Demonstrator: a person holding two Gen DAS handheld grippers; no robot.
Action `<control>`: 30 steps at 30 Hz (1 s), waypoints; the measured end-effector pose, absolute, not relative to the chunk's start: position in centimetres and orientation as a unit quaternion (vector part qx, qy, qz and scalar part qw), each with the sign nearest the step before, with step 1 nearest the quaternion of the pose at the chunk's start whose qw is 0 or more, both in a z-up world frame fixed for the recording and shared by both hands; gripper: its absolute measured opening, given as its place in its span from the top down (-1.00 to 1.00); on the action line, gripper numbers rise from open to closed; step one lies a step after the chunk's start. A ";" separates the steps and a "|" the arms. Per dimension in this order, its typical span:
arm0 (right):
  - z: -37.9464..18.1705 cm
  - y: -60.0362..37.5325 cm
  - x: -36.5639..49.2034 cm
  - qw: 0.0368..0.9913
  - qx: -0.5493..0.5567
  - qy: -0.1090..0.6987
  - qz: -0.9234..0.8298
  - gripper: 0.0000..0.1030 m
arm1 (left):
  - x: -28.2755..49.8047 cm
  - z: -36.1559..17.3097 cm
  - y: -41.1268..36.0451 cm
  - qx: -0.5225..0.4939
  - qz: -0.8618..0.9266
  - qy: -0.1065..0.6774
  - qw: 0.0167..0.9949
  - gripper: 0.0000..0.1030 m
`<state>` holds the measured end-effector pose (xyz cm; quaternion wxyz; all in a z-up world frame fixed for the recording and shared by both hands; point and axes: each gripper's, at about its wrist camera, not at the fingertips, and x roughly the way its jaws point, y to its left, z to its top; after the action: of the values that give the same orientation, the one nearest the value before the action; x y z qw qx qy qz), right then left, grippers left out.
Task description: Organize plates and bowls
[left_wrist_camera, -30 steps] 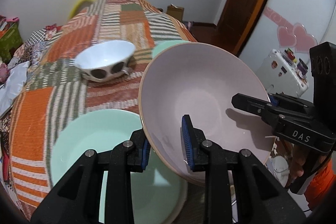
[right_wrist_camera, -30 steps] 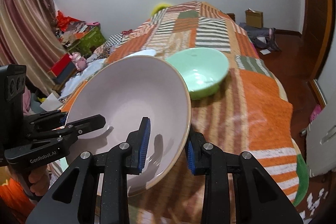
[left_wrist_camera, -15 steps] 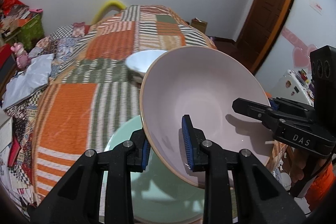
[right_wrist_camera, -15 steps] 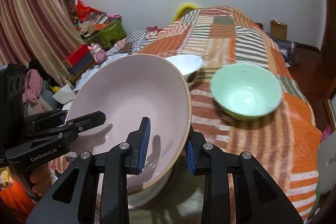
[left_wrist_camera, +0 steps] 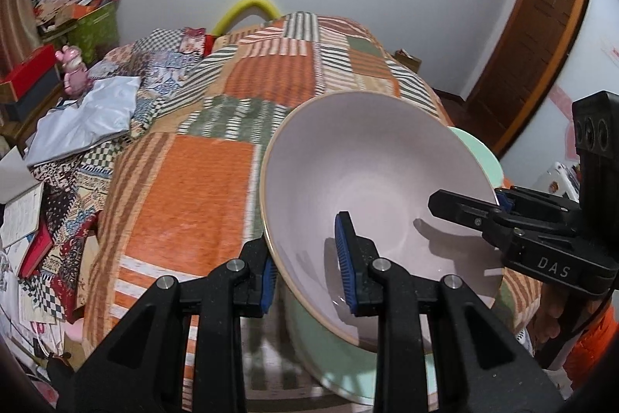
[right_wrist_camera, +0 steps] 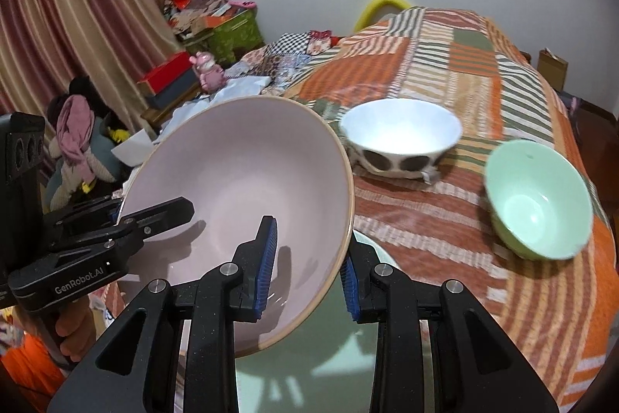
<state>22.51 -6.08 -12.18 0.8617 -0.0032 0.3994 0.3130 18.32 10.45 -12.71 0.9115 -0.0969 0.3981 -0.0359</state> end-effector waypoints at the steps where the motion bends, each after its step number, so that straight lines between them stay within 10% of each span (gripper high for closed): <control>1: -12.2 -5.7 22.6 0.861 -0.005 0.400 0.315 0.46 | 18.4 -12.8 11.0 -0.099 -0.032 0.398 0.912 0.46; 30: -16.6 5.1 27.8 0.804 -0.109 0.478 0.338 0.46 | 22.4 -19.3 21.6 -0.134 0.014 0.434 0.891 0.46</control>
<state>27.75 5.11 -16.58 0.8035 -0.1093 0.4776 0.3382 22.40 21.56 -19.27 0.8908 -0.1344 0.4338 0.0141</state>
